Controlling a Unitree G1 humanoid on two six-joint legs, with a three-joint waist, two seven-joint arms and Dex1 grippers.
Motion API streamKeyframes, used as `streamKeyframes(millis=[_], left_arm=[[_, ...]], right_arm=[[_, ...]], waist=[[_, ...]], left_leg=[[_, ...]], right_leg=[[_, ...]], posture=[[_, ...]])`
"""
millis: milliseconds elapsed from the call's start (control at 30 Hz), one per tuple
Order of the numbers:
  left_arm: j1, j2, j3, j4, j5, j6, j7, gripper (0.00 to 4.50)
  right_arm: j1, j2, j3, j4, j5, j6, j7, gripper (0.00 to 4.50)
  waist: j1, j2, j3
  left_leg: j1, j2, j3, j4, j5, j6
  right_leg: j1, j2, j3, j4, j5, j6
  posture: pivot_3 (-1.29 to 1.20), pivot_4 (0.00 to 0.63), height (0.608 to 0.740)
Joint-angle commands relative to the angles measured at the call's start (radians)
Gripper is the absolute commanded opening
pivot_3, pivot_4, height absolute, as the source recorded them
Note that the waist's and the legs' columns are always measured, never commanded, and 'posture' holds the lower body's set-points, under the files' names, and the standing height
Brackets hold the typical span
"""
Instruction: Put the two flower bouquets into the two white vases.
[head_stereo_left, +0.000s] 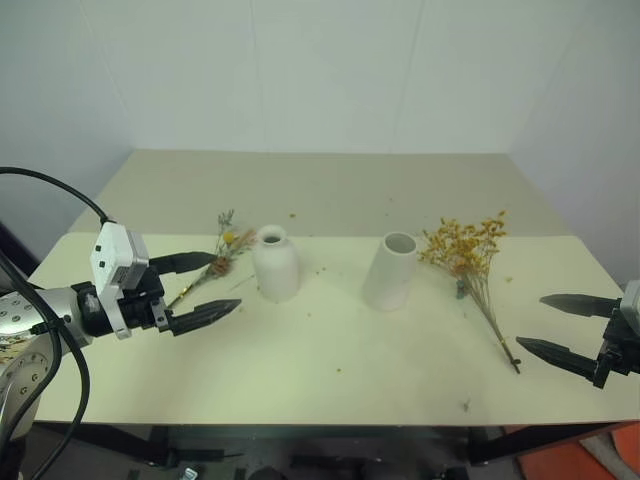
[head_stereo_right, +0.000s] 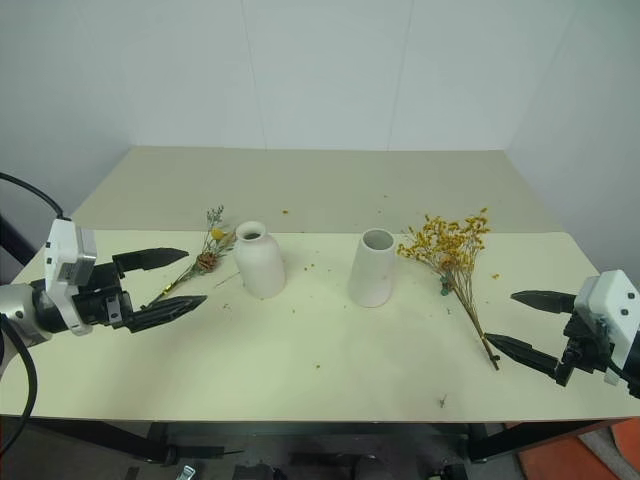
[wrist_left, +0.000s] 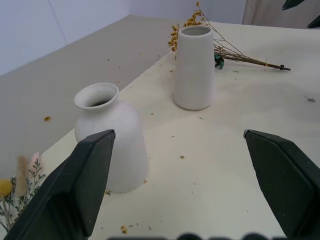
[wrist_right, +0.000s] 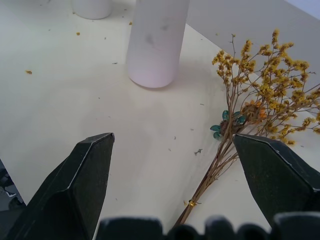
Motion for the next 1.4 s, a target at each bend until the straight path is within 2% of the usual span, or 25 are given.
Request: streamKeyframes(millis=[33, 400, 633, 733, 967, 1167, 1400], left_arm=[[-0.005, 0.015, 0.022, -0.005, -0.001, -0.009, -0.002, 4.50], [-0.037, 0.004, -0.008, 0.027, 0.013, -0.039, -0.014, 4.50], [-0.147, -0.045, -0.159, 0.008, 0.018, -0.046, -0.039, 4.50], [-0.262, -0.123, -0.270, 0.004, 0.020, -0.047, -0.032, 4.50], [-0.491, -0.293, -0.523, 0.104, 0.187, -0.092, -0.021, 4.50], [-0.515, -0.355, -0.609, 0.161, 0.273, -0.148, -0.053, 4.50], [-0.502, -0.421, -0.594, 0.176, 0.252, -0.151, -0.065, 4.50]], right_arm=[[-0.015, -0.011, -0.027, -0.016, 0.017, 0.006, -0.003, 4.47], [-0.011, 0.000, -0.034, -0.025, -0.001, 0.011, -0.037, 4.47], [-0.059, 0.034, 0.074, -0.062, -0.096, 0.048, -0.227, 4.47], [-0.118, 0.014, 0.162, -0.081, -0.160, 0.149, -0.328, 4.47], [-0.373, 0.007, 0.358, -0.009, -0.171, 0.472, -0.458, 4.47], [-0.526, 0.053, 0.471, 0.054, -0.200, 0.676, -0.563, 4.47], [-0.615, 0.097, 0.564, 0.159, -0.242, 0.682, -0.597, 4.47]], waist=[[0.000, 0.000, 0.000], [0.001, 0.000, 0.000], [0.002, 0.000, 0.000], [0.003, 0.000, 0.000], [-0.002, 0.000, 0.000], [-0.003, 0.000, 0.000], [0.000, 0.000, 0.000]], left_leg=[[0.000, 0.000, 0.000, 0.000, 0.000, 0.000], [0.000, 0.000, 0.000, 0.000, 0.000, 0.000], [0.000, 0.000, 0.000, 0.000, 0.000, 0.000], [0.000, -0.001, 0.000, 0.000, 0.000, 0.000], [-0.002, -0.002, -0.001, 0.001, 0.000, 0.000], [-0.003, -0.002, -0.001, 0.001, 0.000, 0.000], [-0.004, -0.002, -0.002, 0.001, 0.000, 0.000]], right_leg=[[0.000, 0.000, 0.000, 0.000, 0.000, 0.000], [0.000, 0.000, 0.000, 0.000, 0.000, 0.000], [0.000, 0.000, 0.000, 0.000, 0.000, 0.000], [0.000, 0.000, 0.000, 0.001, 0.000, 0.000], [-0.001, 0.000, 0.000, 0.000, 0.005, -0.006], [-0.002, 0.000, 0.001, 0.000, 0.006, -0.006], [-0.002, 0.000, 0.000, -0.001, 0.006, -0.006]], posture=[[0.00, 0.150, 0.740], [0.00, 0.150, 0.740], [0.00, 0.150, 0.740], [0.00, 0.150, 0.740], [0.00, 0.150, 0.740], [0.00, 0.150, 0.740], [0.00, 0.150, 0.740]])
